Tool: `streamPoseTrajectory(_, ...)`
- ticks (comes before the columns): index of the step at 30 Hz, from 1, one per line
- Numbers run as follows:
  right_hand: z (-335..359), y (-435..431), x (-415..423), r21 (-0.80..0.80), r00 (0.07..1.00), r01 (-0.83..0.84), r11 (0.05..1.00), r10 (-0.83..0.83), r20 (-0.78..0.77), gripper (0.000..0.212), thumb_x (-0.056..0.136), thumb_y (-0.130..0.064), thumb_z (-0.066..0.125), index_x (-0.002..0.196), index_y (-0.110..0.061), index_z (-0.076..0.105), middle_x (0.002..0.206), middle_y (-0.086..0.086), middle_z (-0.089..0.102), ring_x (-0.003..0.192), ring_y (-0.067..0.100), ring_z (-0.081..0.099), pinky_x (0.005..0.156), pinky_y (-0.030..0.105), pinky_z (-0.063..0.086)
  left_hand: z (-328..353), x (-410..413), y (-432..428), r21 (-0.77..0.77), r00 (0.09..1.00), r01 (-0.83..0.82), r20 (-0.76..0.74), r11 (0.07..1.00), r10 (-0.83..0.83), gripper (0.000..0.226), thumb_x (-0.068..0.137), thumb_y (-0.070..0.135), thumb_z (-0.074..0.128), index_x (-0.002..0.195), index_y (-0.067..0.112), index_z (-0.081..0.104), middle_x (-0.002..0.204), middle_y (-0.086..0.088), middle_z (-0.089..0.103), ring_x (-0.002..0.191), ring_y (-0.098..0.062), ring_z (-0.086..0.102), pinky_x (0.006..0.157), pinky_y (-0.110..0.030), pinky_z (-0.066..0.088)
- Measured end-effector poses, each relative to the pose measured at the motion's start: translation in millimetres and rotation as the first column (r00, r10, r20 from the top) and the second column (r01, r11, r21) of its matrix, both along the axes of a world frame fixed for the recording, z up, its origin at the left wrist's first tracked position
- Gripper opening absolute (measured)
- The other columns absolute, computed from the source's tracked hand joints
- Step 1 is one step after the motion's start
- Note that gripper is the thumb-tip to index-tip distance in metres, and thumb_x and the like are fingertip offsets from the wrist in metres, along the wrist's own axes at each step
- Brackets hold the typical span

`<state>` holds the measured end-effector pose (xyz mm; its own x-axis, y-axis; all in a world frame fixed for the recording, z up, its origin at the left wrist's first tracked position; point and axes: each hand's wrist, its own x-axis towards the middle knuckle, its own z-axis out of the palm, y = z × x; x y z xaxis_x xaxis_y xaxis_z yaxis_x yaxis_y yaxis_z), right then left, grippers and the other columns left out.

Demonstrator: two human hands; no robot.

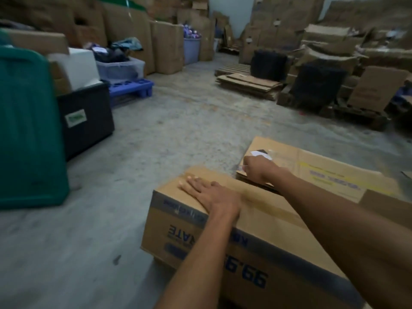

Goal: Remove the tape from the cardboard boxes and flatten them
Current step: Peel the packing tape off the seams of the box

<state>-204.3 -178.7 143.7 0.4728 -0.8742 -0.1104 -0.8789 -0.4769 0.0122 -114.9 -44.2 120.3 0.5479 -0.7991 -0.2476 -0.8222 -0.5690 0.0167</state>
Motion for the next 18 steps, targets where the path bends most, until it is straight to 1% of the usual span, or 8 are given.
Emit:
streamPoseTrajectory(2,-25,-2,-4,0.100,0.992,0.051,0.994,-0.062,0.113,0.024,0.104,-0.030,0.039,0.106,-0.008,0.048,0.117,0.027,0.060,0.108,0.041,0.058,0.079,0.040,0.043,-13,11,23,-0.045,0.993,-0.114,-0.043,0.992,0.112,0.082,0.089,0.067,0.024,0.156,0.020,0.018,0.161,-0.026,-0.005,0.145,-0.051,-0.015,0.098,-0.080,-0.019)
streamPoseTrajectory(3,-38,0,-6,0.148,0.977,0.085,0.985,-0.111,0.181,0.026,0.105,-0.031,0.036,0.110,-0.008,0.045,0.122,0.029,0.058,0.109,0.042,0.057,0.077,0.040,0.040,-29,19,38,-0.097,0.984,-0.173,-0.067,0.980,0.167,0.084,0.087,0.070,0.026,0.156,0.022,0.018,0.162,-0.025,-0.006,0.146,-0.049,-0.016,0.100,-0.079,-0.017)
streamPoseTrajectory(5,-71,7,-6,0.223,0.944,0.132,0.966,-0.191,0.271,0.035,0.106,-0.032,0.033,0.123,-0.004,0.043,0.129,0.030,0.055,0.114,0.044,0.054,0.082,0.041,0.042,-65,28,72,-0.200,0.961,-0.273,-0.105,0.941,0.256,0.079,0.087,0.068,0.026,0.154,0.027,0.024,0.163,-0.024,-0.001,0.148,-0.046,-0.012,0.103,-0.078,-0.009)
streamPoseTrajectory(7,-99,15,3,0.280,0.944,0.088,0.956,-0.170,0.282,0.039,0.105,-0.032,0.034,0.131,-0.005,0.043,0.135,0.028,0.053,0.121,0.043,0.052,0.095,0.042,0.044,-92,25,96,-0.263,0.951,-0.309,-0.108,0.914,0.291,0.075,0.087,0.062,0.023,0.150,0.025,0.038,0.161,-0.026,0.013,0.148,-0.048,0.000,0.105,-0.077,-0.001)
streamPoseTrajectory(9,-108,22,20,0.290,0.965,-0.001,0.957,-0.076,0.252,0.034,0.104,-0.033,0.034,0.124,-0.008,0.047,0.131,0.026,0.054,0.118,0.040,0.054,0.095,0.042,0.043,-104,19,91,-0.318,0.944,-0.329,-0.096,0.889,0.315,0.073,0.086,0.054,0.022,0.147,0.022,0.046,0.158,-0.030,0.019,0.147,-0.052,0.005,0.107,-0.076,0.001)
streamPoseTrajectory(14,-93,3,40,0.202,0.970,-0.101,0.974,0.051,0.236,0.027,0.105,-0.031,0.033,0.115,-0.009,0.045,0.121,0.027,0.057,0.110,0.041,0.056,0.080,0.041,0.040,-103,10,36,-0.348,0.948,-0.309,-0.039,0.885,0.316,0.071,0.088,0.051,0.021,0.153,0.025,0.031,0.160,-0.031,0.007,0.146,-0.052,-0.005,0.109,-0.072,-0.007)
streamPoseTrajectory(16,-86,-9,33,0.145,0.971,-0.103,0.984,0.068,0.227,0.025,0.105,-0.032,0.034,0.112,-0.010,0.045,0.118,0.026,0.059,0.107,0.042,0.057,0.079,0.041,0.042,-101,8,20,-0.375,0.959,-0.281,-0.066,0.884,0.277,0.072,0.085,0.053,0.020,0.150,0.024,0.035,0.159,-0.029,0.017,0.146,-0.051,0.005,0.111,-0.069,0.000)
streamPoseTrajectory(18,-81,-23,24,0.104,0.971,-0.110,0.988,0.084,0.223,0.023,0.104,-0.032,0.035,0.107,-0.012,0.044,0.114,0.024,0.061,0.102,0.040,0.058,0.080,0.043,0.045,-99,14,11,-0.420,0.969,-0.242,-0.060,0.875,0.239,0.070,0.084,0.051,0.024,0.145,0.021,0.040,0.154,-0.022,0.033,0.143,-0.044,0.022,0.110,-0.061,0.015)
